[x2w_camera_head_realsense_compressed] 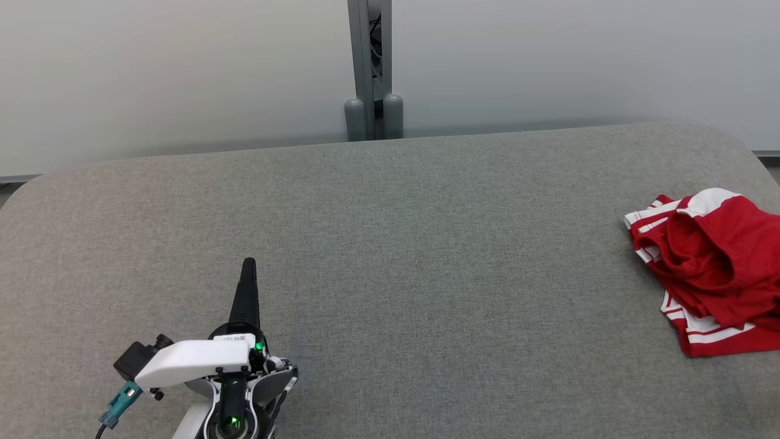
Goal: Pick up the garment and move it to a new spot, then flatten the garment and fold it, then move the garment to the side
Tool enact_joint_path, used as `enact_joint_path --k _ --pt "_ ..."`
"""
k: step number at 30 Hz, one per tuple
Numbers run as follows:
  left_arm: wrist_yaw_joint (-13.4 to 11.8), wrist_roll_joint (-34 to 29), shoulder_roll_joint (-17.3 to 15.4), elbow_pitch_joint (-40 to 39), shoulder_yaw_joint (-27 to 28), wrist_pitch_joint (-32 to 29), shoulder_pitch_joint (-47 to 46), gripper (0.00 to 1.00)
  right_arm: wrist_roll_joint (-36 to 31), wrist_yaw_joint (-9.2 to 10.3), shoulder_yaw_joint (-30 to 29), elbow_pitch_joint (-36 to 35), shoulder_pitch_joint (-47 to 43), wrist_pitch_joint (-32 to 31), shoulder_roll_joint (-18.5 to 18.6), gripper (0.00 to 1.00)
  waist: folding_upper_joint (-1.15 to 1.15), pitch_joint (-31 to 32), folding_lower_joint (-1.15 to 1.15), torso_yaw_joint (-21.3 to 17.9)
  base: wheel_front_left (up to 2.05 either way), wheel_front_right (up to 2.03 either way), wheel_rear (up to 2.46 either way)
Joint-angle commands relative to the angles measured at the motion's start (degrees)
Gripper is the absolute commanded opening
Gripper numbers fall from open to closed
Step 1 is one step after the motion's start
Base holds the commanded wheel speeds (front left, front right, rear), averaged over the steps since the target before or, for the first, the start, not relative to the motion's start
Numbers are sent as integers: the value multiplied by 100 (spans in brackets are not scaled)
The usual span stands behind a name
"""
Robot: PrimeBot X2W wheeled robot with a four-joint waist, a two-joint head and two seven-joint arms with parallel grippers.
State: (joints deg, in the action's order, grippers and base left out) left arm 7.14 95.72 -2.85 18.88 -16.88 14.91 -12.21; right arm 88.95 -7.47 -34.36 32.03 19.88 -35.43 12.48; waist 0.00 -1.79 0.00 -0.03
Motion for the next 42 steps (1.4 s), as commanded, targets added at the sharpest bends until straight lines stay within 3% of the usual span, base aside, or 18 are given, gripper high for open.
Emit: enact_joint_path --k 1,42 --pt "61 57 -8 14 22 15 -103 0 73 -4 -24 10 78 -78 42 0 0 1 0 1 0 0 0" --pt "64 99 2 23 23 13 -113 0 120 -4 -47 32 62 -89 48 0 0 5 0 4 0 0 0"
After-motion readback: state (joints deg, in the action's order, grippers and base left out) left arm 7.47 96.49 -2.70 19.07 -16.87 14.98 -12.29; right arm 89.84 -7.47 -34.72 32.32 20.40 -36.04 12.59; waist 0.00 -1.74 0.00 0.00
